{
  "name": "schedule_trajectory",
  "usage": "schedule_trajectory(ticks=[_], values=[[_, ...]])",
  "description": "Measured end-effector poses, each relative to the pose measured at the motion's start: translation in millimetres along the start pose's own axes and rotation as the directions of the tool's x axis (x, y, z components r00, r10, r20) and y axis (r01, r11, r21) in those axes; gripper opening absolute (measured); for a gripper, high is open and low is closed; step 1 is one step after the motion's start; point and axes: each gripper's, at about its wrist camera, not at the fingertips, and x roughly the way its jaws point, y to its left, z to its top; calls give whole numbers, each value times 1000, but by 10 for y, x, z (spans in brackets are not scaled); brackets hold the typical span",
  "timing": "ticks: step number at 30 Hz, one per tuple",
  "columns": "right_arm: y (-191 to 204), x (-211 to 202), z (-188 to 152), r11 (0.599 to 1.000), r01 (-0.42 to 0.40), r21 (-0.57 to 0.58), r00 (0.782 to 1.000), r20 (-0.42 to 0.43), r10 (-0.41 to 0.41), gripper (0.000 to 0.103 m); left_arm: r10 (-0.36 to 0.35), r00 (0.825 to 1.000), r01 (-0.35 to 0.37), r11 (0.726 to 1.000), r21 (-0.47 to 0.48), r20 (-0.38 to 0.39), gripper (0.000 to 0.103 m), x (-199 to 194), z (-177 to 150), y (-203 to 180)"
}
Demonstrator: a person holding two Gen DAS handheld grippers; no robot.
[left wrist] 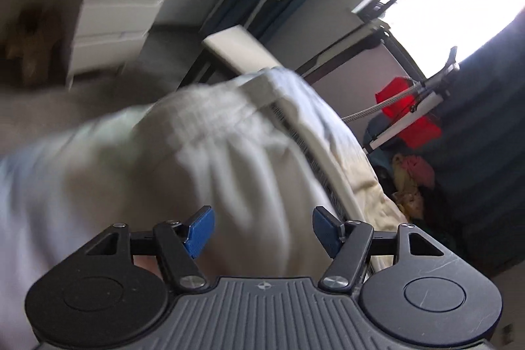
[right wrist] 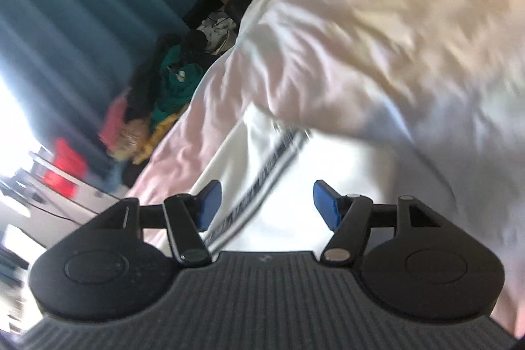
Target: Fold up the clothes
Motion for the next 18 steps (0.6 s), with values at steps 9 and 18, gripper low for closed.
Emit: schedule_trajectory(ticks=[9,18], values=[[-601,-368,-272,983,-103,152,993,-44,111,52,-64,997,47,936,-349,-37,67,-306,-226,919],[-1020,258,-305,934,-132,332,985,-63,161,51,-43,998,59,943,-327,55,65,89,-45,899]])
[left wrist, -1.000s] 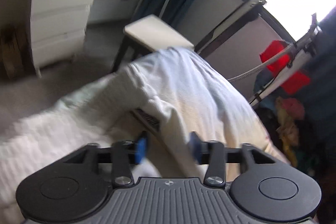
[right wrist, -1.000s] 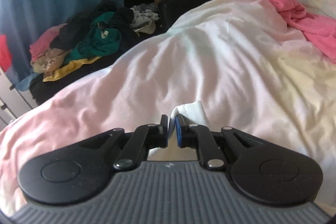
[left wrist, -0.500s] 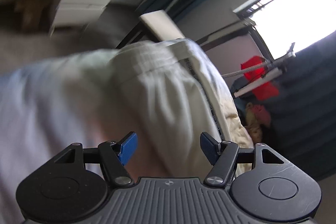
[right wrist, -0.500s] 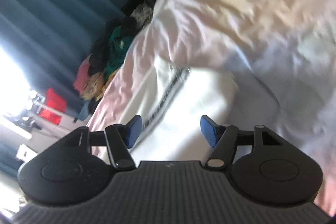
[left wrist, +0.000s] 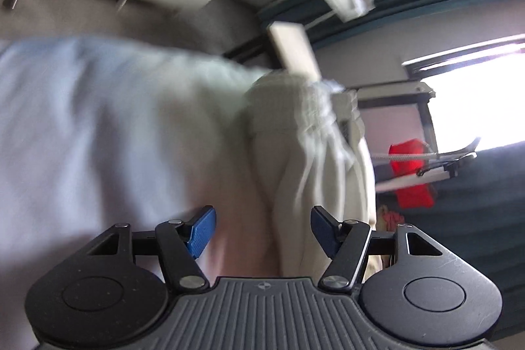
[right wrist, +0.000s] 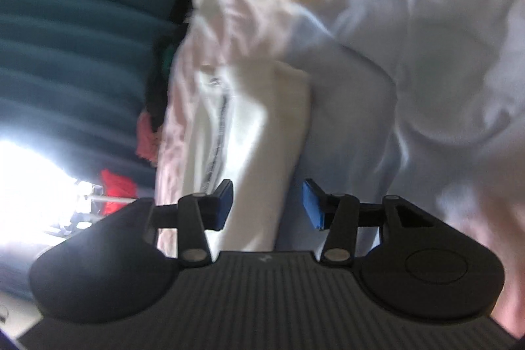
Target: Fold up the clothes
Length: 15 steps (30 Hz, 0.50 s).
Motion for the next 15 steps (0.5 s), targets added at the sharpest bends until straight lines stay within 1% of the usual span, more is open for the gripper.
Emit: schedule_trajectory(ticks=[2,4,6,8,9,11,12,13,14,15], values=[[-82,164,41,1000,-10,26,1000,-3,10,52,-14,1000,14,1000,0,24,65,142,43,-97],[-122,312,114,999,-40,36,999,8,40,52,-18,1000,18,1000,-5,17,65,319,96,-198],[-123,417,178,997,-75,34,996,40,74,52,7,1000,-7,1000,0,17,65,465,157,-297],[-97,528,207,996,-91,-3,993,73,91,52,42,999,-42,999,-7,19,65,581,203,-370],[-81,588,211,996,-89,-20,992,84,91,51,65,998,-65,998,-13,16,63,638,225,-394],[-36,714,214,997,-65,-48,993,99,70,50,121,993,-120,992,-31,14,45,774,280,-467],[-7,764,213,996,-56,-63,992,111,63,44,135,991,-134,990,-31,15,39,781,313,-494],[27,792,207,995,-51,-80,990,127,61,32,140,990,-140,990,-15,16,23,767,348,-531],[49,794,201,995,-52,-89,988,139,64,28,146,989,-146,989,1,17,11,753,383,-569],[61,772,199,994,-57,-92,986,150,70,18,145,989,-145,989,15,15,9,702,420,-603]])
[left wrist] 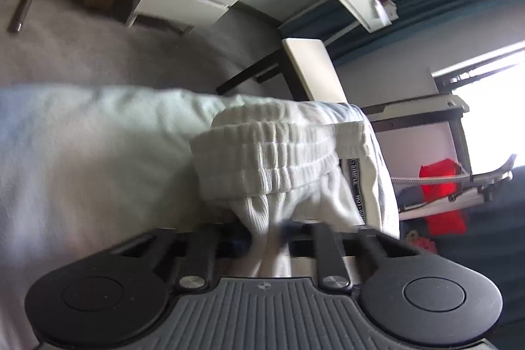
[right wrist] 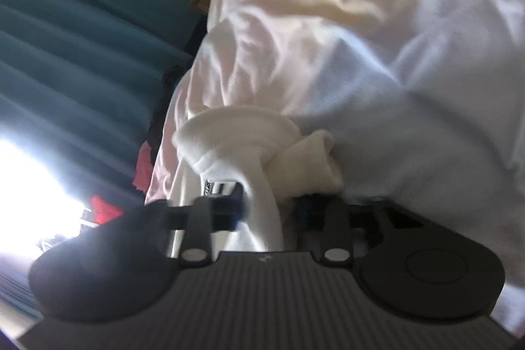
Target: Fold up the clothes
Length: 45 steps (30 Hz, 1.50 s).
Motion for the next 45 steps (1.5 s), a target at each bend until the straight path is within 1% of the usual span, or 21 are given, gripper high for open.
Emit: schedule_trajectory(ticks=[3,7,10,14,17,21,23,26,28,29,30,31,32,33,34,35,37,39,41,43,45], values=[[60,-108,40,1000,-19,-3,999,32,19,14,-28,1000,29,999,36,-13,8,-292,119,-45],[194,-422,119,997,-70,-24,995,64,71,13,-65,997,68,994,82,-32,7,-681,277,-104],[158,-677,156,997,-71,-1,996,62,71,12,-74,997,78,990,115,-37,7,-977,375,-53],[-5,-961,182,998,-41,39,998,41,39,12,-55,996,62,991,115,-64,7,-1466,382,305],[-143,-1122,178,999,-14,48,999,32,12,12,-64,994,75,990,122,-92,7,-1860,362,664],[-364,-1265,178,995,6,101,1000,5,-7,12,-64,992,87,973,215,-109,8,-2249,216,1102],[-496,-1235,184,989,-34,144,999,-28,39,13,-63,989,93,968,233,-134,8,-2281,167,1303],[-710,-1185,190,962,-151,229,983,-64,170,15,-51,986,94,957,274,-161,13,-2275,91,1526],[-778,-1172,180,948,-169,271,978,-72,196,17,-46,983,99,948,304,-179,15,-2257,29,1570],[-774,-1163,181,947,-169,274,977,-79,197,18,-45,981,104,943,317,-189,22,-2254,-4,1582],[-762,-1155,184,947,-175,269,975,-86,204,21,-37,978,106,935,340,-205,30,-2258,-43,1580],[-749,-1148,186,948,-187,259,972,-90,216,28,-20,974,106,922,373,-226,47,-2271,-88,1559],[-740,-1148,183,946,-201,256,969,-87,229,33,-4,972,103,906,410,-236,54,-2305,-141,1536],[-735,-1156,175,941,-217,261,967,-76,244,41,12,972,97,887,450,-233,55,-2364,-203,1510],[-730,-1163,166,936,-233,265,964,-65,259,51,21,974,94,868,487,-225,59,-2435,-267,1489],[-721,-1157,159,930,-250,269,960,-57,274,57,23,977,93,850,519,-213,64,-2519,-332,1474],[-675,-1119,149,929,-271,252,955,-55,293,75,28,984,79,821,565,-178,69,-2686,-453,1449],[-639,-1084,138,938,-268,219,955,-67,289,82,28,991,59,800,598,-134,70,-2827,-561,1402],[-617,-1043,122,948,-255,189,958,-87,275,82,7,996,53,779,625,-93,70,-2935,-671,1329],[-636,-977,89,954,-236,186,959,-111,259,82,-54,998,53,741,669,-19,70,-3011,-865,1135],[-635,-933,60,957,-235,170,962,-103,254,82,-120,993,73,695,716,16,72,-3023,-1127,890]])
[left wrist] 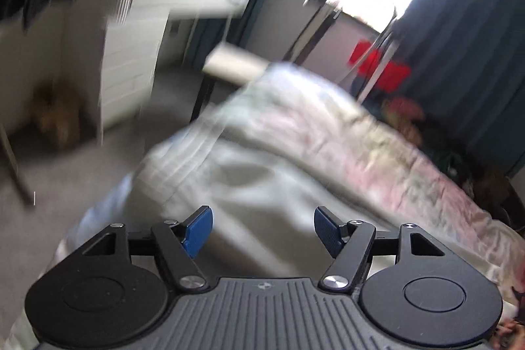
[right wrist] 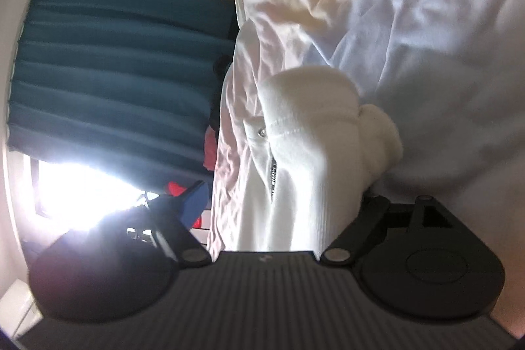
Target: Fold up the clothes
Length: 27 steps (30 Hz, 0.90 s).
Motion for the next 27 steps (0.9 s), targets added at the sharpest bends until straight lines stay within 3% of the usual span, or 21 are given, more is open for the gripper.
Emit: schedule_trajectory(ticks=[4,8,12,18,21,23,25,27], values=[[25,72,-29,996,-83,14,996,27,83,83,-108,991,100,990,97,73,77,170,-89,-791],[30,56,-26,992,-125,-3,992,28,125,83,-201,978,194,974,113,52,80,650,-413,-1513],[26,38,-34,991,-133,-22,991,13,133,82,-158,987,160,963,215,-23,71,1123,-915,-1827],[92,101,-109,987,-60,-148,998,-26,56,81,-83,990,120,923,365,-114,72,1778,-1632,-2260],[112,211,-164,973,28,-229,998,-56,-42,68,-74,991,111,916,385,-111,74,1762,-1710,-2254],[169,192,-171,975,20,-221,1000,-19,-25,52,-71,991,109,916,385,-112,76,1740,-1728,-2260],[230,156,-168,982,-10,-189,1000,26,15,17,-66,992,105,913,394,-110,77,1724,-1744,-2273],[404,118,-210,972,-30,-232,998,52,43,14,-60,991,102,909,405,-115,78,1731,-1740,-2301]])
